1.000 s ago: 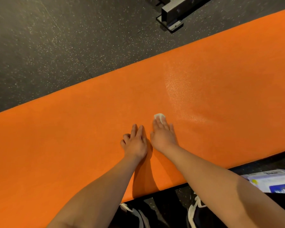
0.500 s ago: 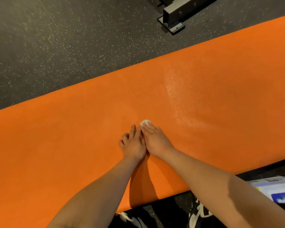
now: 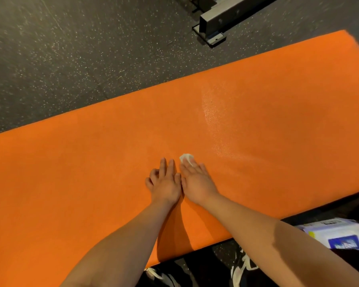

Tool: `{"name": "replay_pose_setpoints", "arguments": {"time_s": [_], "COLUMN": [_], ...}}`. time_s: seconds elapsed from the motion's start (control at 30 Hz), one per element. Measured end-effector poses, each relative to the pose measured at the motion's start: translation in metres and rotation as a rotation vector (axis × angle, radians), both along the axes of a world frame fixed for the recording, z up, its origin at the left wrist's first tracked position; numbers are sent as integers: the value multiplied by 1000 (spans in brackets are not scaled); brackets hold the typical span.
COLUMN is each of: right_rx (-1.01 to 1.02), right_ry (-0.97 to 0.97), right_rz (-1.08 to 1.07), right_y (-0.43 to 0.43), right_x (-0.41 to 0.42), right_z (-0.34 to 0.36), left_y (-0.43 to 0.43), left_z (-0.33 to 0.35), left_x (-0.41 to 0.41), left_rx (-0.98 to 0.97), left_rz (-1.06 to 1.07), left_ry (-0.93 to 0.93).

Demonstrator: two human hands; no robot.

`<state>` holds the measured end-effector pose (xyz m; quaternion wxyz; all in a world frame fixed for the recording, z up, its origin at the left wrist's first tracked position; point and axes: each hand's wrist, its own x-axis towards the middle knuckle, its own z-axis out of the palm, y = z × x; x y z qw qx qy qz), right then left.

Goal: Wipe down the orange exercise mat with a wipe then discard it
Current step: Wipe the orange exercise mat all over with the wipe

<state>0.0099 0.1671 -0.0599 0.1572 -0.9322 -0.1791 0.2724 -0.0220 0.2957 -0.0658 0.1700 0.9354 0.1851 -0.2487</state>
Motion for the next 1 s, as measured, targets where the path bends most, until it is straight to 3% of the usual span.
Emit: {"name": "replay_pose_setpoints", "arguments": {"time_s": [0.1,0.2,0.27,0.43,0.53,0.73,0.8,0.9,1.0], "right_rx": [-89,-195,-176,22,-24,-122,-47,90,66], "right_ry": [-28,-7,20,63,-8,-47,-50,-20,-70], "right_rz": [34,-231,-264,39,103,-283,-202,94,144], "right_y": [-12,-22,-11,31,21,-4,12,32,20], "right_x": [11,35,42,35,48,85,81,66,72], "right_z": [-2,-2,-1,-2,-8,-15,-15,-13,-13], "left_y": [2,4,4,12,15,23,24,24,28], "left_z": [-1,-2,-1,-2,-3,-7,-8,-9,-11], "left_x": [-1,1,4,10,15,47,53,56,50], "left_rx": [-9,-6,2,-9,14,22,13,-13,2], "left_rz": [0,-5,-3,27,12,-10,10,43,13], "left_ry": [-4,0,-15,-76,-111,-107,-91,-81,-85]}}
